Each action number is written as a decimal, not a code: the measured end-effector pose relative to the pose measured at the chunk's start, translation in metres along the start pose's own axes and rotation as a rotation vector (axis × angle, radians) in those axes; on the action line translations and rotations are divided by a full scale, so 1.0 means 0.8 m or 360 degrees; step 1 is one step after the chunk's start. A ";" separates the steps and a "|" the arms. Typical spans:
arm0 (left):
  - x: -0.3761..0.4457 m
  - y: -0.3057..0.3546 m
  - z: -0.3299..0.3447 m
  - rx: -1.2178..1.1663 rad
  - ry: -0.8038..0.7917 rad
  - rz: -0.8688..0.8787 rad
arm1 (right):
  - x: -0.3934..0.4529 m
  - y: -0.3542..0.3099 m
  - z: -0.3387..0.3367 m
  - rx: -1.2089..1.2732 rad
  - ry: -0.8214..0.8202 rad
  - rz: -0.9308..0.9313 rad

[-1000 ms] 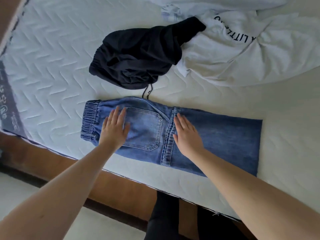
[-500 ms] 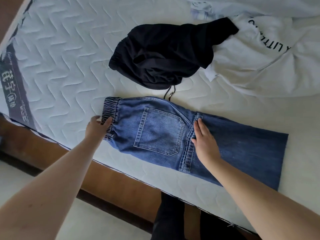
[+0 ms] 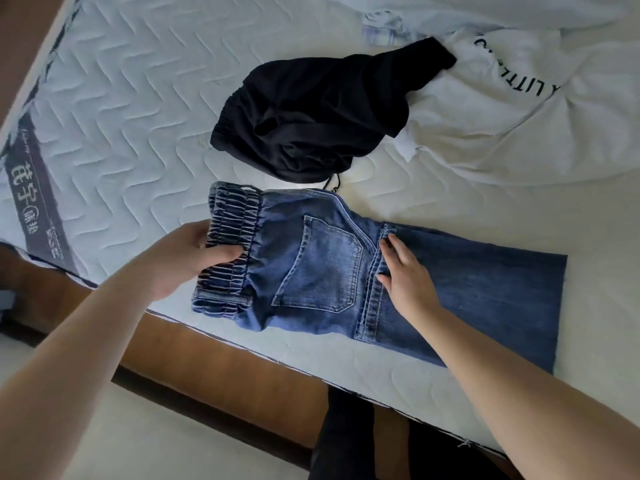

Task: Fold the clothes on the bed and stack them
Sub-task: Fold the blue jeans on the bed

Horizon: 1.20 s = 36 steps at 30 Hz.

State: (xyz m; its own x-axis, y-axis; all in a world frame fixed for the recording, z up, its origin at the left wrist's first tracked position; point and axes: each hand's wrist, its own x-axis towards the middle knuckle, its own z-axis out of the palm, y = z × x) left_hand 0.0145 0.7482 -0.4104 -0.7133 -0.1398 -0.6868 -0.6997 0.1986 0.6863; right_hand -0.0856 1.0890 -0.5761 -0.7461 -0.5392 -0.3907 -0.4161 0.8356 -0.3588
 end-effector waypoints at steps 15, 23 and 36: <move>-0.045 0.180 0.186 0.0508 -0.0379 0.0290 | -0.005 0.065 -0.034 0.0779 -0.0357 -0.0119; 0.002 0.207 0.341 0.0878 -0.0399 0.0349 | -0.115 0.172 -0.116 0.2419 -0.0024 0.0564; 0.121 0.134 0.572 0.1289 -0.0306 0.0345 | -0.143 0.260 -0.119 0.2590 0.0089 0.1163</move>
State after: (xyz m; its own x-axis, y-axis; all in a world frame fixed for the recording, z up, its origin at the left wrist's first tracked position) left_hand -0.1114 1.1996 -0.5127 -0.7575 0.1337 -0.6390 -0.2518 0.8433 0.4749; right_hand -0.1364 1.3347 -0.5254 -0.5550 -0.1103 -0.8245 0.8319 -0.0748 -0.5499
